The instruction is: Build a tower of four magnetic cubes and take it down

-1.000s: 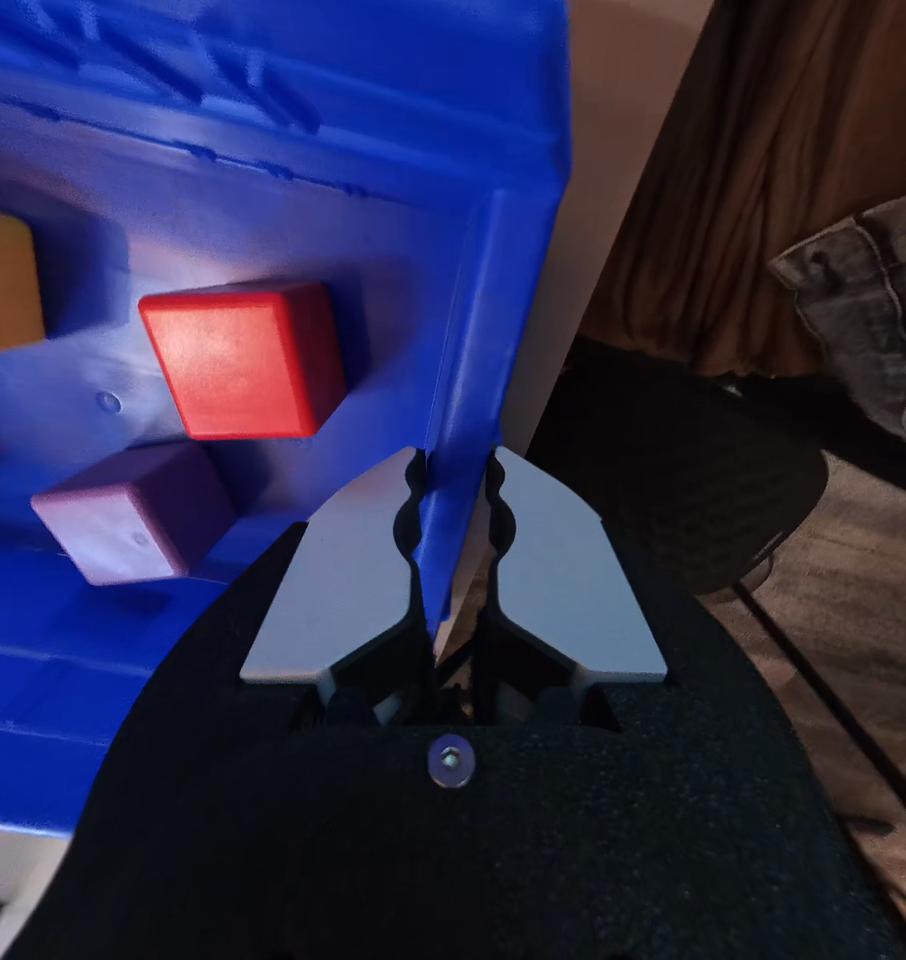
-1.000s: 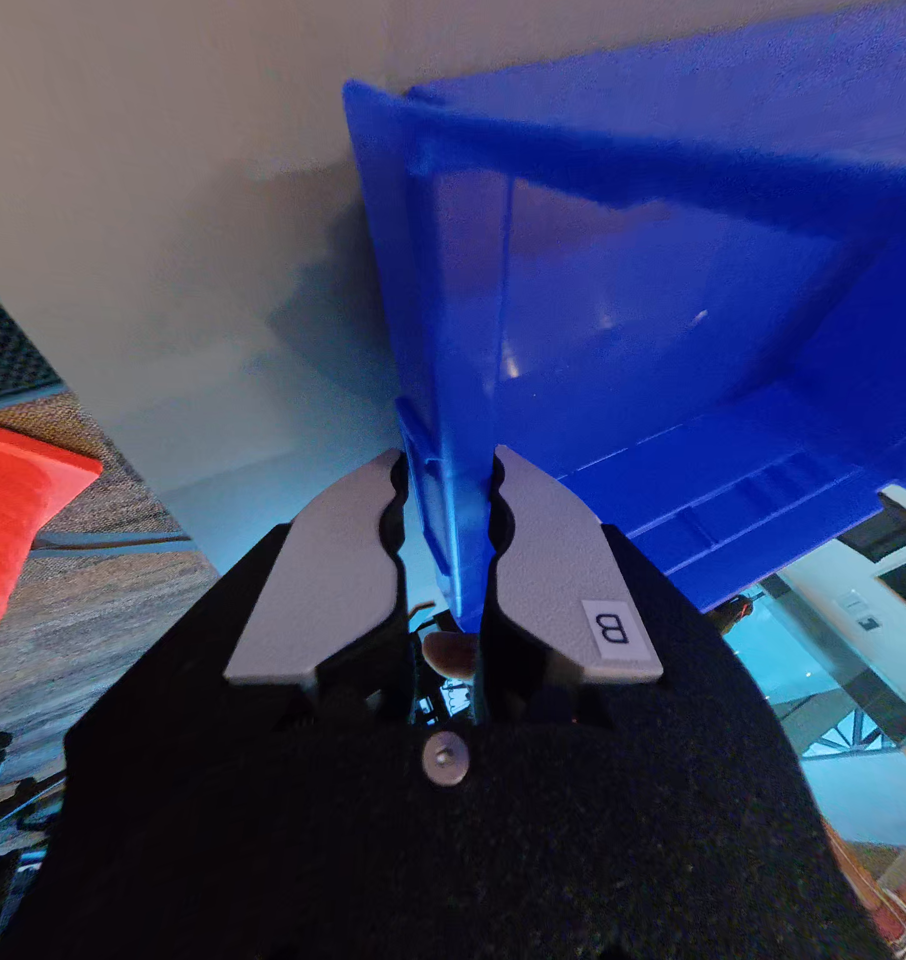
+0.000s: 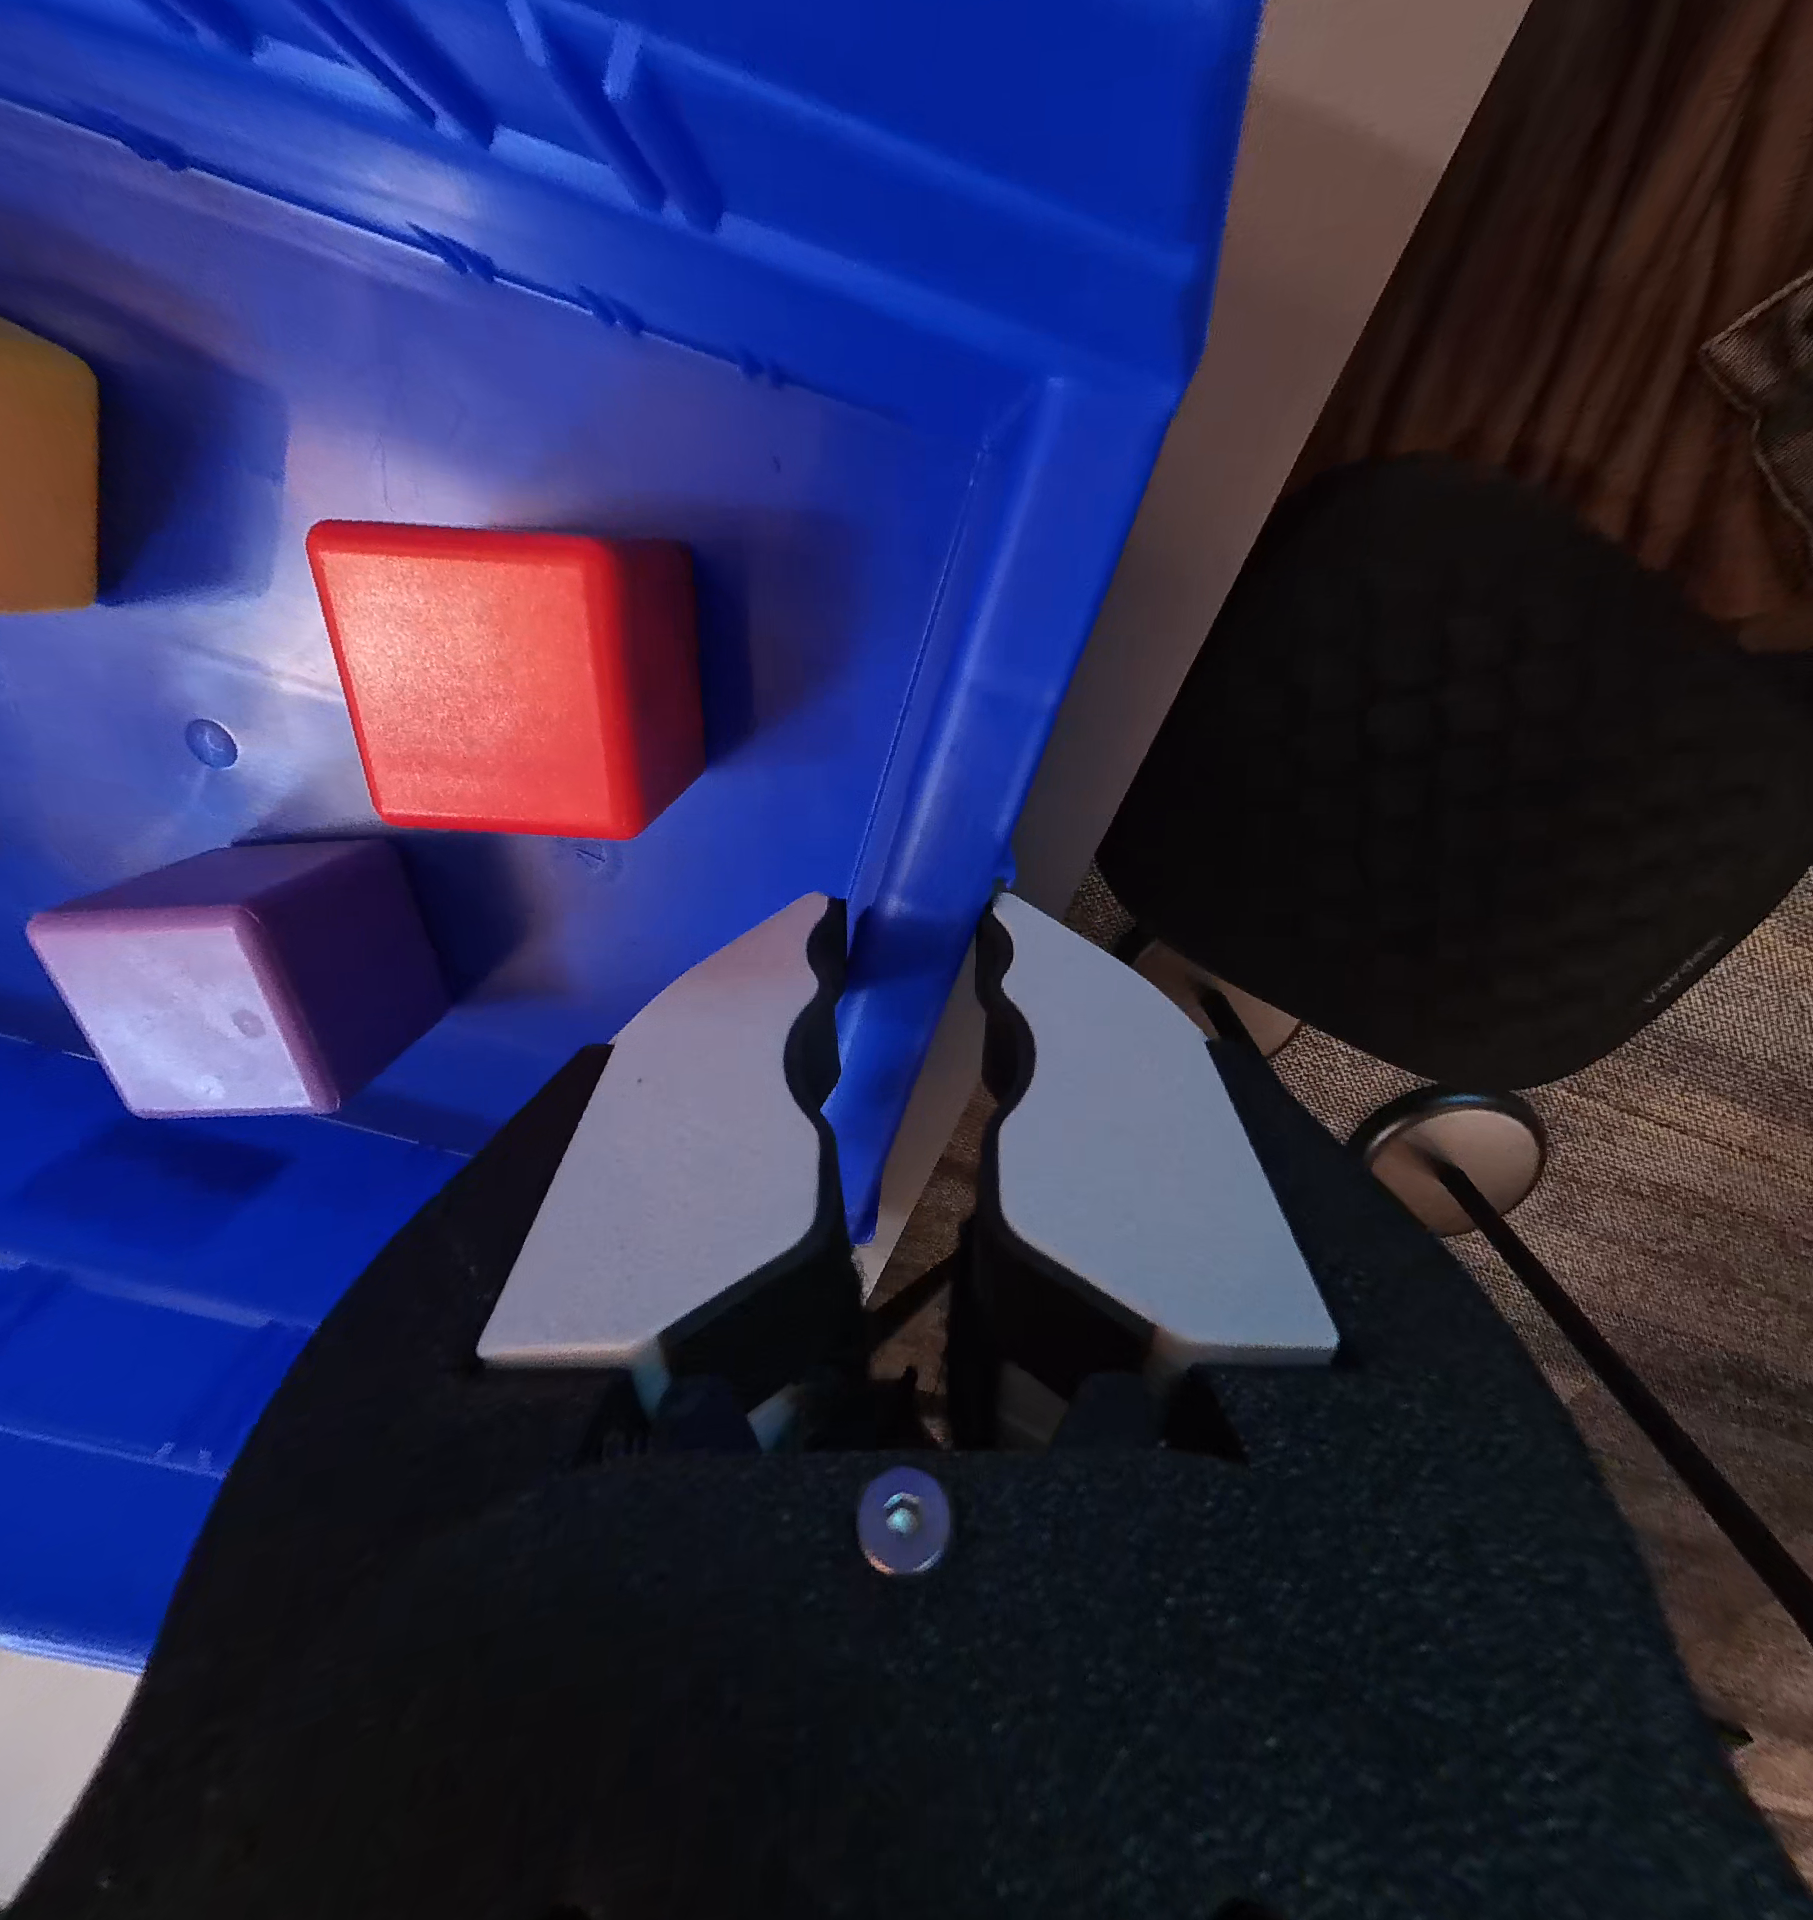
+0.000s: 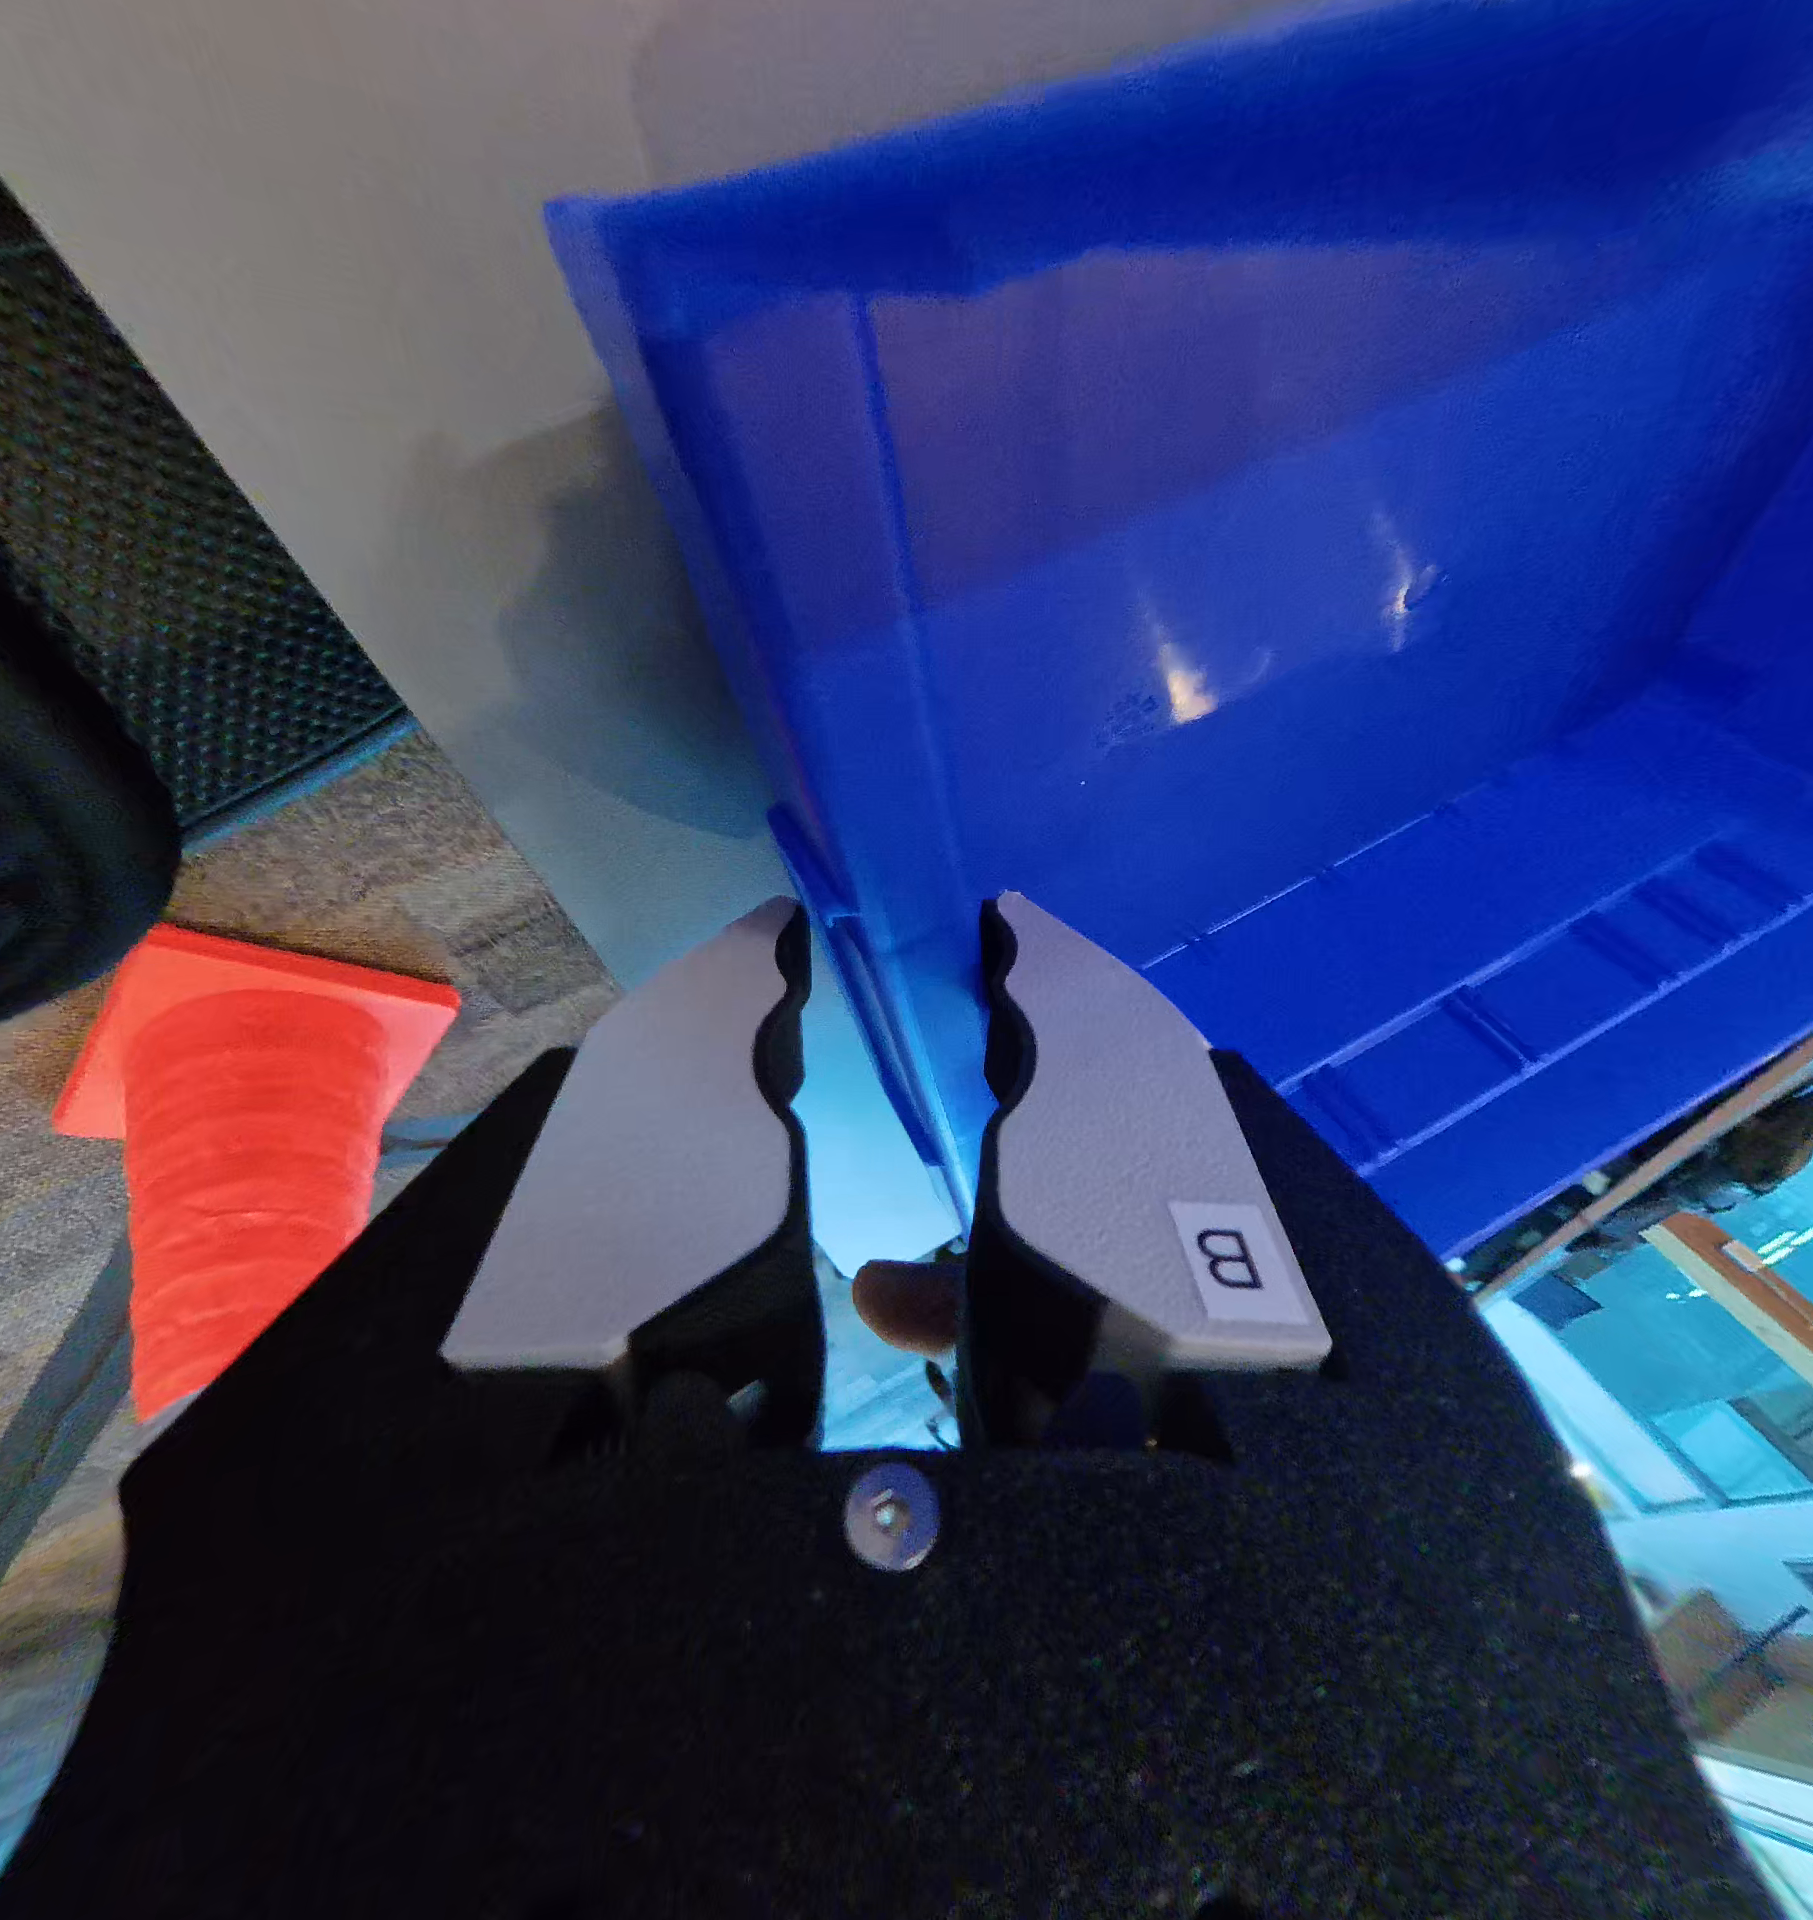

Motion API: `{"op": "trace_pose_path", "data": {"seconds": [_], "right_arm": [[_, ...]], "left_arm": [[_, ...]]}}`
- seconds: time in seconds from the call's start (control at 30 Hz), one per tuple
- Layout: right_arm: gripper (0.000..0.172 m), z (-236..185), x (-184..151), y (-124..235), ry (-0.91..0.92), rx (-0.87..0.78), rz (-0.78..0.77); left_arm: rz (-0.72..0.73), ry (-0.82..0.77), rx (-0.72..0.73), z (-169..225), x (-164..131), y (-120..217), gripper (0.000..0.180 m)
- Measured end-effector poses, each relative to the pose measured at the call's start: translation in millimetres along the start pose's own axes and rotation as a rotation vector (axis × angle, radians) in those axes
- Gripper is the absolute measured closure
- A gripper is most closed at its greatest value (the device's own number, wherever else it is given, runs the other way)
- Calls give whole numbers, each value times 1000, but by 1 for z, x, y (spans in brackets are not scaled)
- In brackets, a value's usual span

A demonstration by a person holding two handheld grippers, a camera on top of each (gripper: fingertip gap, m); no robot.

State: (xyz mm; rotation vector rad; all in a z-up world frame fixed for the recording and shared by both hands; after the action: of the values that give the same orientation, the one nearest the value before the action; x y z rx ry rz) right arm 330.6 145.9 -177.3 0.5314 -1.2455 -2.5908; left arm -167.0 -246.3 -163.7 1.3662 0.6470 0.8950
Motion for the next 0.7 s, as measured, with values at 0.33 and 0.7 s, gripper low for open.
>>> {"op": "trace_pose_path", "data": {"seconds": [0.33,0.7], "right_arm": [[78,-6,7,30,-339,194,320],[68,16,28,131,-503,95,983]], "left_arm": [[125,5,-28,25,9,29,89],[406,29,85,-10,42,69,107]]}}
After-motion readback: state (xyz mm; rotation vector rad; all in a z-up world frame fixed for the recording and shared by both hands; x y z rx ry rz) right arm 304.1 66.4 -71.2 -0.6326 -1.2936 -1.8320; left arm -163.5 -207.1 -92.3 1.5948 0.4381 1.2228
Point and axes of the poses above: each gripper's, where its closed fingertips meet, y back along the fingers, x out of its top, z = x × y across the jaws, the point moved 4 cm from there along y, back along the fingers, and after that the axes turned 10 degrees about -x, right-handed, at the moved point
